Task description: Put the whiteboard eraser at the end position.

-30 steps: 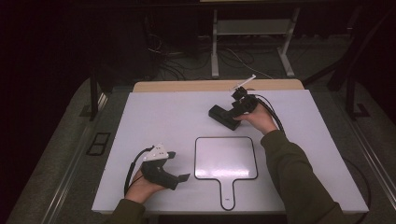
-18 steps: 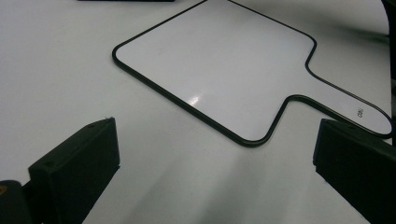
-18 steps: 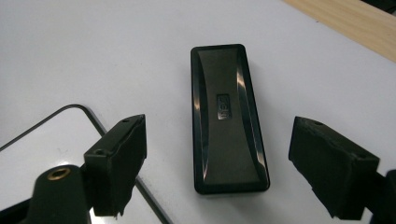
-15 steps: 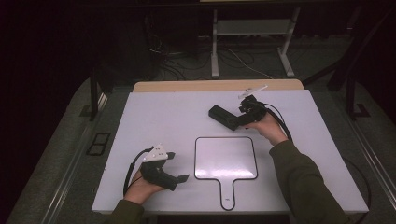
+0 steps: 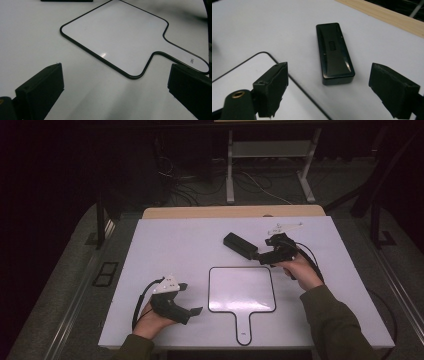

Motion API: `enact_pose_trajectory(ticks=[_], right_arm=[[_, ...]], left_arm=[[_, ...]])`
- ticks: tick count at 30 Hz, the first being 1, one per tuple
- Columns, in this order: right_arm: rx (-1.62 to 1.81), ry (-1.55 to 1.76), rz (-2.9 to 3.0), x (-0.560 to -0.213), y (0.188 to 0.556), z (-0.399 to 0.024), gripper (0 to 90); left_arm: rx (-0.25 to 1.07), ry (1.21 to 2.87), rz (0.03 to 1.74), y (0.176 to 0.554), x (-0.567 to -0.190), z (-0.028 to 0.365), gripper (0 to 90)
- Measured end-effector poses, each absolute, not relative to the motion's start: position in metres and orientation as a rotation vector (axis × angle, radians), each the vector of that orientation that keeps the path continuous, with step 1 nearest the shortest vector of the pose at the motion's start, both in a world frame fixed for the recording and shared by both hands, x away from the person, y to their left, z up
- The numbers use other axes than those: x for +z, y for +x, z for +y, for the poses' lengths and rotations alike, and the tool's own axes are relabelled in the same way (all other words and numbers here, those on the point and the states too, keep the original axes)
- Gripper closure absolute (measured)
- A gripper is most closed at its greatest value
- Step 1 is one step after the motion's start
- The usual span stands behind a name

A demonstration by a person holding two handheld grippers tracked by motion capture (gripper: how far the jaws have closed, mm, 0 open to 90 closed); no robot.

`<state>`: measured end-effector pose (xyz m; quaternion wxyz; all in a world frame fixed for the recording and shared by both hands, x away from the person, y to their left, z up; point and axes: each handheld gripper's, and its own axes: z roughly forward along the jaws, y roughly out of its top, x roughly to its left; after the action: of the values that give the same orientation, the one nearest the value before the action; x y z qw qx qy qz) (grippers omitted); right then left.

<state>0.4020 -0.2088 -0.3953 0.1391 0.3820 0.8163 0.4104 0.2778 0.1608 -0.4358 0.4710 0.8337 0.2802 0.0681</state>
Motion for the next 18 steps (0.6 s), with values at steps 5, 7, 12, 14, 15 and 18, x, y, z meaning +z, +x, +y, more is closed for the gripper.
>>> enact_pose_trajectory(ticks=[5,7,12,14,15,18], right_arm=[[1.200,1.073,2.350,-0.398,0.387,-0.211,12.5],[1.196,1.057,2.340,-0.399,0.382,-0.212,12.5],[1.190,1.057,2.317,-0.403,0.372,-0.215,12.4],[1.202,1.049,2.305,-0.403,0.368,-0.217,12.5],[1.209,1.054,2.299,-0.403,0.366,-0.218,12.4],[1.223,1.057,2.285,-0.405,0.360,-0.222,12.4]], left_arm=[[0.168,2.041,0.687,0.277,-0.435,0.161,0.0],[0.169,2.040,0.686,0.277,-0.435,0.161,0.0],[0.172,2.037,0.689,0.276,-0.434,0.161,0.0],[0.173,2.040,0.685,0.276,-0.434,0.161,0.0],[0.174,2.040,0.685,0.276,-0.434,0.161,0.0],[0.173,2.038,0.688,0.276,-0.434,0.161,0.0]])
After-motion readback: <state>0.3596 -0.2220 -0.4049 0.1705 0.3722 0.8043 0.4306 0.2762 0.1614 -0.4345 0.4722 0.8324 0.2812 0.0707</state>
